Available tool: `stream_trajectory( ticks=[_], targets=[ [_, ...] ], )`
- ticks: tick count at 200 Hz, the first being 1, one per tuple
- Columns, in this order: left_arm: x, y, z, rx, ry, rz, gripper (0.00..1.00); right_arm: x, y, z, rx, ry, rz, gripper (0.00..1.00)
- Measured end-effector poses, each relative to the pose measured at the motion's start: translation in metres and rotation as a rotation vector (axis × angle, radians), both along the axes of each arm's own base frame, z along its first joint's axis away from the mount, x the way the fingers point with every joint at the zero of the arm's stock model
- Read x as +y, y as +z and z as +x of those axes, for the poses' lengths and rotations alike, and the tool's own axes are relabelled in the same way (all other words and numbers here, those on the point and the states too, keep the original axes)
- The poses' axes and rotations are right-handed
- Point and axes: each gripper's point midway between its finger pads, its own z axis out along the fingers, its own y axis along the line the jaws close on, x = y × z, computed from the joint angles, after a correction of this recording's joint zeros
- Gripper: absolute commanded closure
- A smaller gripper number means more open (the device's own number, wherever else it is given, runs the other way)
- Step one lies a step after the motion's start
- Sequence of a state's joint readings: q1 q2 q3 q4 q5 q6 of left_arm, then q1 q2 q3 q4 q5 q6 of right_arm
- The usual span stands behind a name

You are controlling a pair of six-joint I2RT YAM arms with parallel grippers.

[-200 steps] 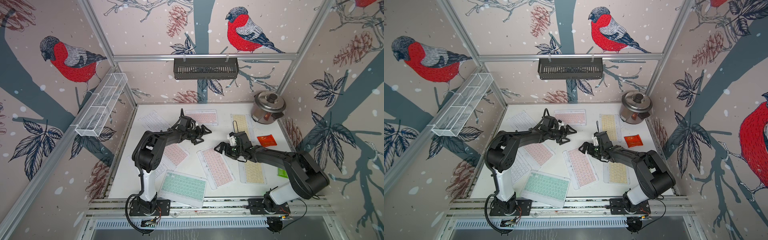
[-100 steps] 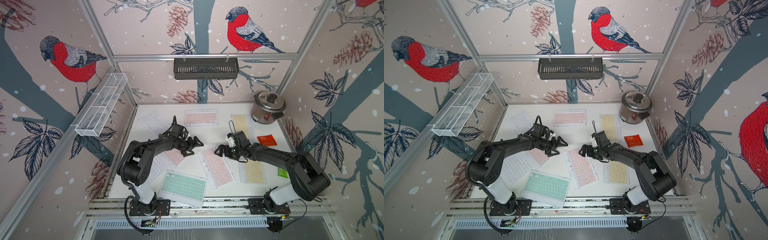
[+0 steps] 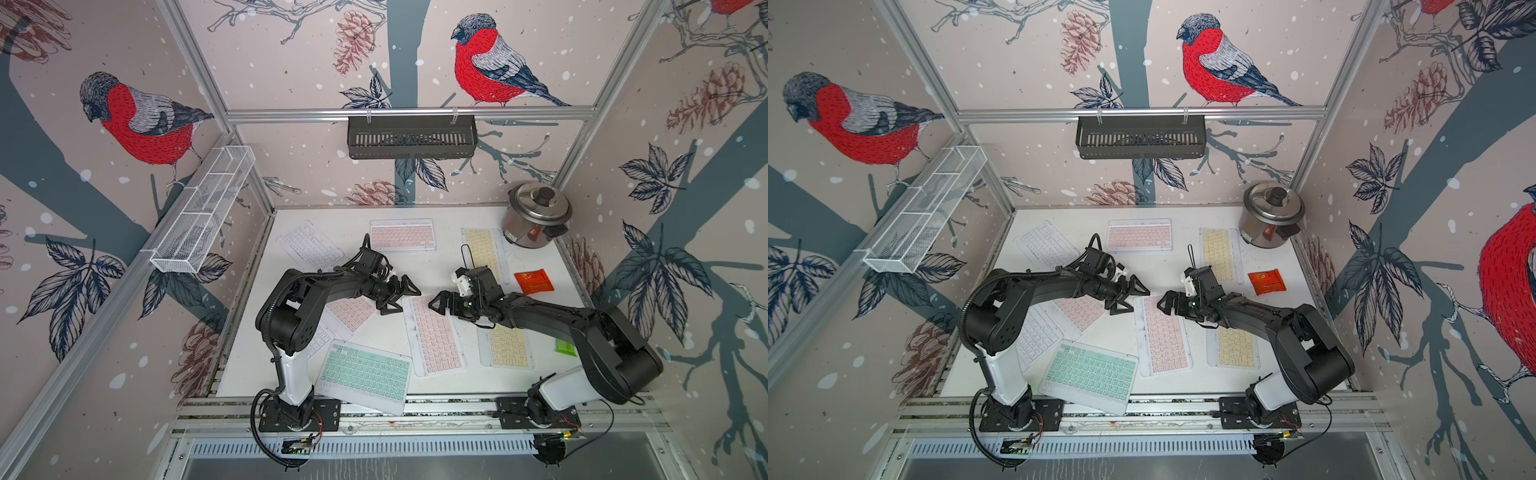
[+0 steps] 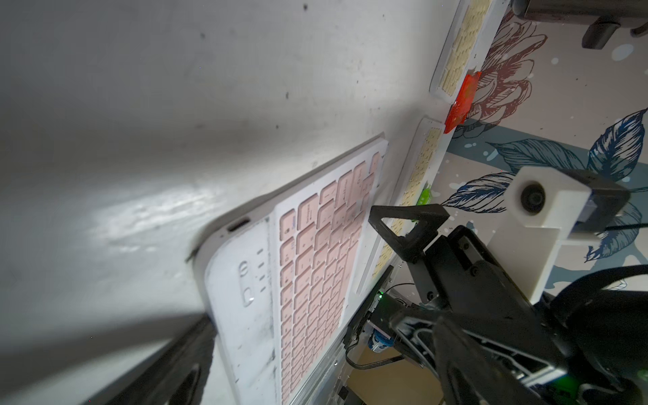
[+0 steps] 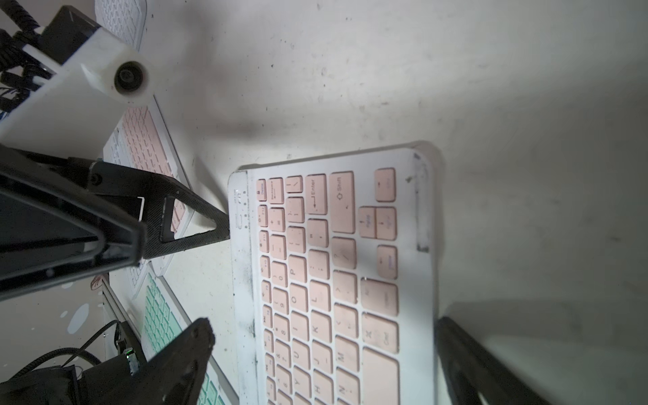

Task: Stack the numeric keypads
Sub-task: Move the numeric keypad to the center of the board, then adjust the numeric keypad at the center of the board.

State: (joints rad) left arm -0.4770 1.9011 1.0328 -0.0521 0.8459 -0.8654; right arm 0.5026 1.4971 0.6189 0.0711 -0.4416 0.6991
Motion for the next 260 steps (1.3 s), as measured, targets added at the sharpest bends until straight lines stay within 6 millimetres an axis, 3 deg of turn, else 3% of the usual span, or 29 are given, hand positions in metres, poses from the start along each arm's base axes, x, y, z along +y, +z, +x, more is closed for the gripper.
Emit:
stream_trajectory(
  ticks=[63,116,143,171,183,196,233,260],
  targets=[
    [-0.024,0.004,0.054,-0.07,0.033,-0.014,0.03,-0.012,0.003,0.021,0.028,-0.09,0.056,0.0],
    [-0.036,0.007,0.107,-0.174,0.089,0.002,0.03,-0.01,0.006,0.063,0.04,-0.157,0.108,0.0],
    [-0.026,0.021,0.123,-0.169,0.11,-0.003,0.03,-0.005,0.011,0.075,0.036,-0.149,0.12,0.0],
    [0.007,0.067,0.13,-0.233,0.133,-0.004,0.03,-0.007,0.034,0.081,-0.02,-0.128,0.093,0.0],
    [0.027,0.082,0.126,-0.27,0.153,0.012,0.03,-0.012,0.048,0.091,-0.067,-0.131,0.074,0.0],
    [0.041,0.084,0.107,-0.275,0.155,0.03,0.03,-0.021,0.055,0.106,-0.102,-0.141,0.034,0.0],
    [0.054,0.031,0.022,-0.076,0.116,0.071,0.03,-0.01,0.048,0.153,-0.15,-0.081,-0.082,0.0],
    [0.057,0.015,-0.009,-0.03,0.113,0.078,0.03,-0.001,0.034,0.174,-0.162,-0.028,-0.144,0.0]
  ],
)
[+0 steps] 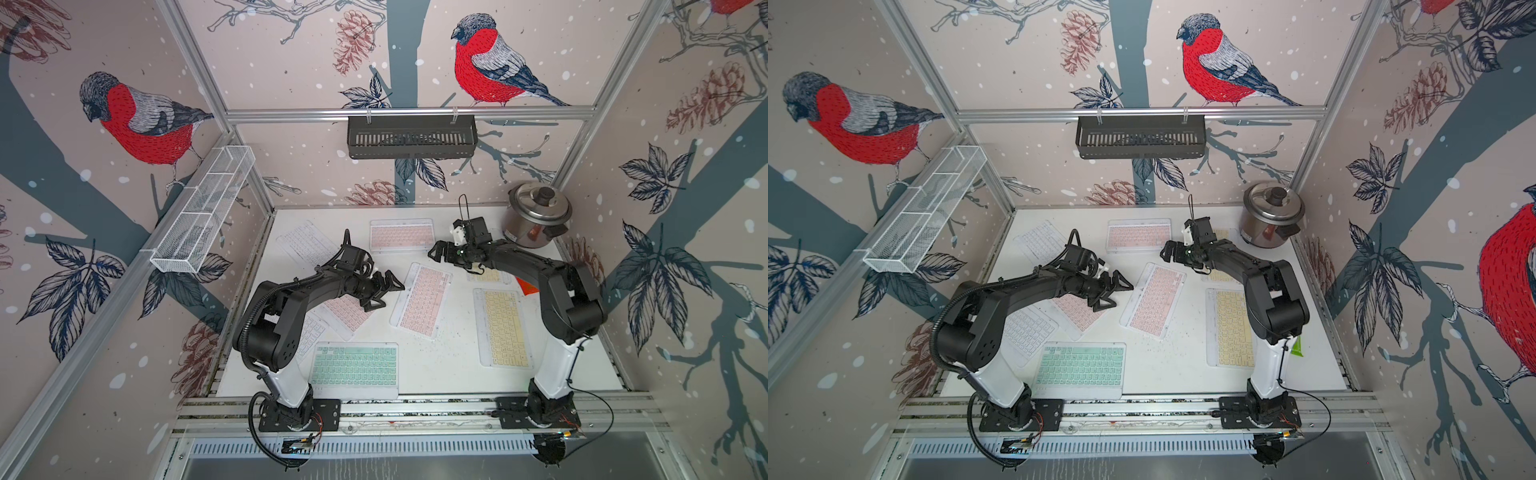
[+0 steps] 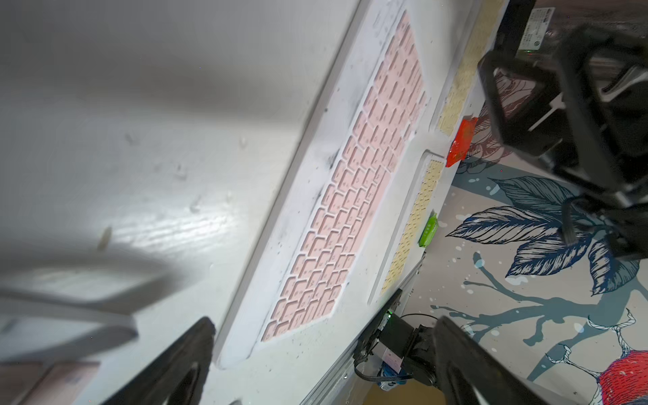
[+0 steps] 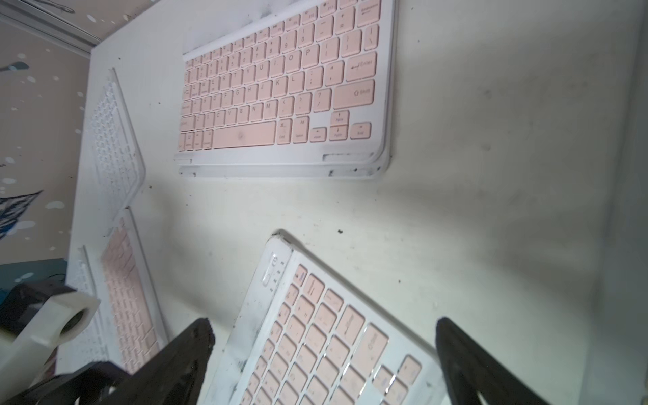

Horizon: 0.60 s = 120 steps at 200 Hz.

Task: Stack the numeric keypads
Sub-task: Adjust the numeric keypad at the center of the board.

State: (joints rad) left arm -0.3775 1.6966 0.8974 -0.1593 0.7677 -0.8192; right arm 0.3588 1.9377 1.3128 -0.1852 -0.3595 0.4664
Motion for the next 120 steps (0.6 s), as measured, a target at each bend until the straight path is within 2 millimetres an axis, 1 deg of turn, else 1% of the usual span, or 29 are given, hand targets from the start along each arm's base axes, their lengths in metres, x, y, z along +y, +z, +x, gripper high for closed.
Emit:
stream_trajectory(
  ticks=[16,33,55,88,109,120],
  targets=[
    [-0.002,-0.002,-0.009,0.01,-0.001,-0.006,0.03,0.004,-0.006,0.009,-0.009,0.015,-0.031,0.0],
    [-0.007,-0.002,-0.014,0.01,-0.004,-0.013,0.03,0.008,-0.014,0.013,-0.007,0.037,-0.053,0.0],
    [-0.011,0.0,-0.024,0.012,-0.014,-0.019,0.03,0.009,-0.027,0.01,0.013,0.053,-0.082,0.0],
    [-0.008,0.006,-0.028,0.002,-0.015,-0.01,0.03,0.006,-0.039,0.004,0.028,0.058,-0.094,0.0],
    [-0.005,0.004,-0.035,0.012,-0.025,0.006,0.03,0.006,-0.039,0.003,0.013,0.057,-0.089,0.0],
    [-0.003,-0.001,-0.04,0.032,-0.027,0.014,0.03,0.005,-0.039,0.002,0.007,0.057,-0.086,0.0]
  ],
)
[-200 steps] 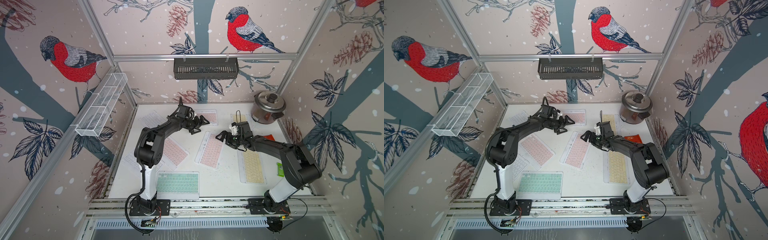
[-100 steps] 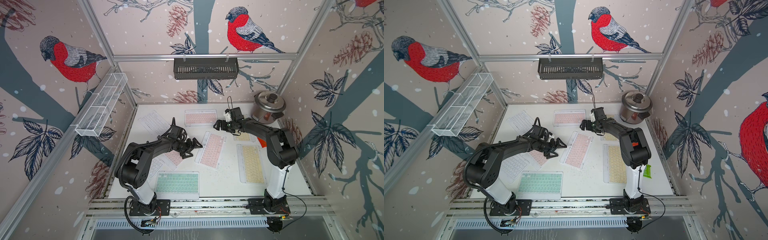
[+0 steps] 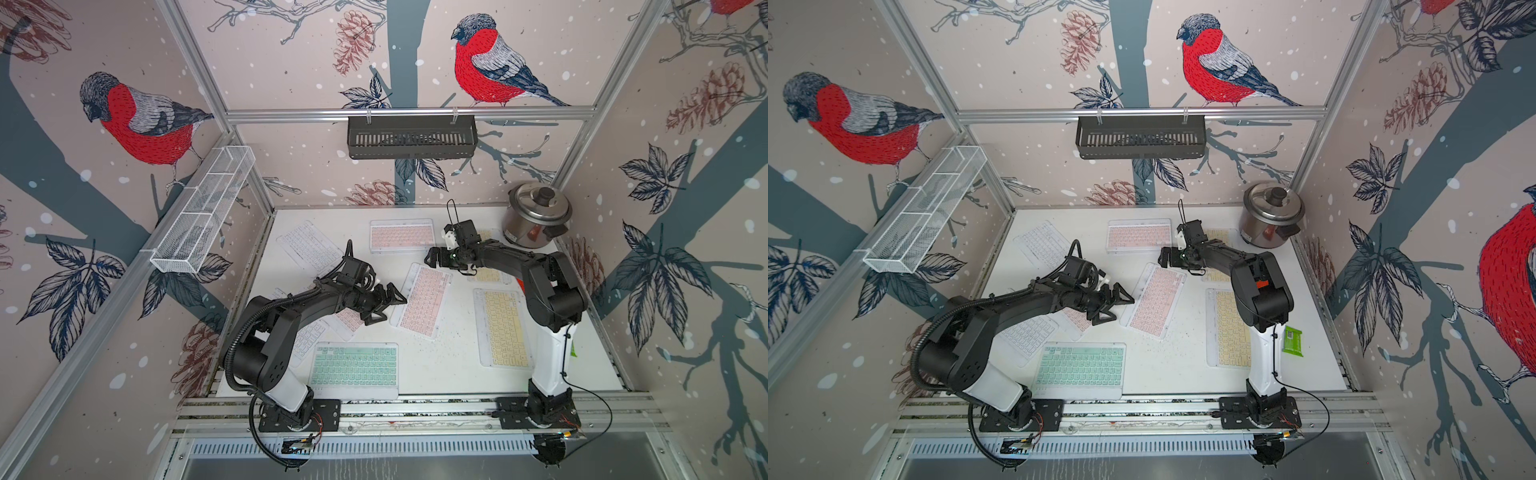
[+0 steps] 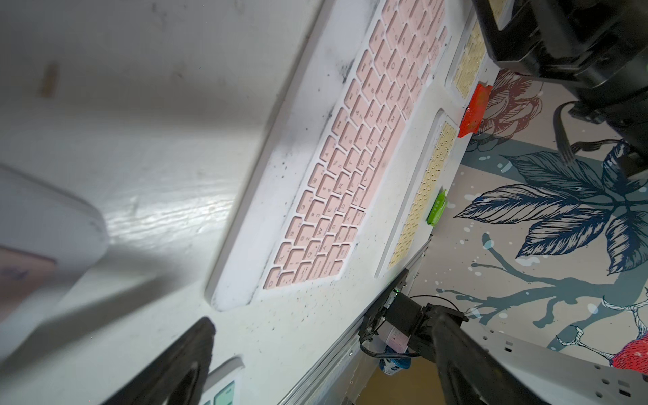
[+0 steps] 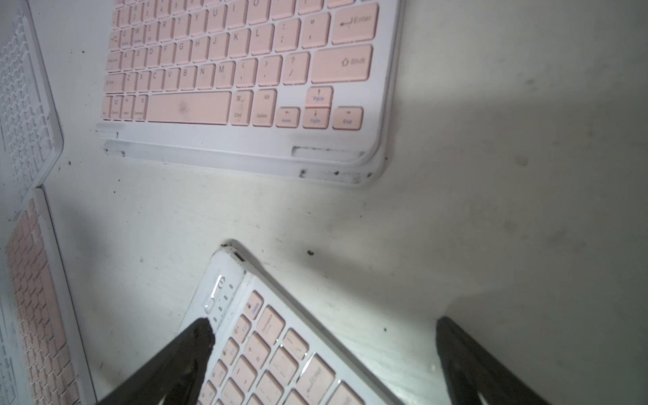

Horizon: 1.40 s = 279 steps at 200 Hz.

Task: Stack the numeric keypads
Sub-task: Adjust the numeric keypad at the center of the board.

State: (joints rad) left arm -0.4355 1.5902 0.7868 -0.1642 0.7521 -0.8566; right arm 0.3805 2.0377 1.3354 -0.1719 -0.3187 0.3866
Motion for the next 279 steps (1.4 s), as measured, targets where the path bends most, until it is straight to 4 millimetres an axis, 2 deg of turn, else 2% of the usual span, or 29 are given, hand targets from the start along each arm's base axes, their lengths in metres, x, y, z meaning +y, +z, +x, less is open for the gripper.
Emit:
stream_trajectory(
  ticks=[42,100,130,153,187,238,256,279],
  targets=[
    [-0.004,-0.011,-0.013,0.052,-0.012,0.008,0.03,0.001,0.001,0.001,-0.016,0.0,0.013,0.0],
    [-0.024,-0.016,-0.007,0.08,-0.023,-0.024,0.03,0.003,0.001,0.001,-0.033,0.006,0.03,0.0],
    [-0.033,-0.016,0.013,0.068,-0.022,-0.041,0.03,0.0,0.001,-0.007,-0.026,0.003,0.037,0.0],
    [-0.039,-0.016,0.026,0.076,-0.025,-0.056,0.03,-0.011,0.002,-0.014,-0.022,-0.028,0.025,0.0],
    [-0.03,-0.017,0.053,0.082,0.01,-0.067,0.03,-0.025,0.0,-0.034,-0.003,-0.07,0.009,0.0],
    [-0.021,-0.015,0.112,-0.006,0.058,-0.007,0.03,-0.043,0.003,-0.061,0.029,-0.136,-0.001,0.0],
    [-0.019,-0.015,0.131,-0.065,0.053,0.003,0.03,-0.047,0.01,-0.057,0.05,-0.137,0.07,0.0],
    [-0.015,-0.015,0.141,-0.095,0.053,0.001,0.03,-0.052,0.013,-0.035,0.057,-0.139,0.135,0.0]
  ],
)
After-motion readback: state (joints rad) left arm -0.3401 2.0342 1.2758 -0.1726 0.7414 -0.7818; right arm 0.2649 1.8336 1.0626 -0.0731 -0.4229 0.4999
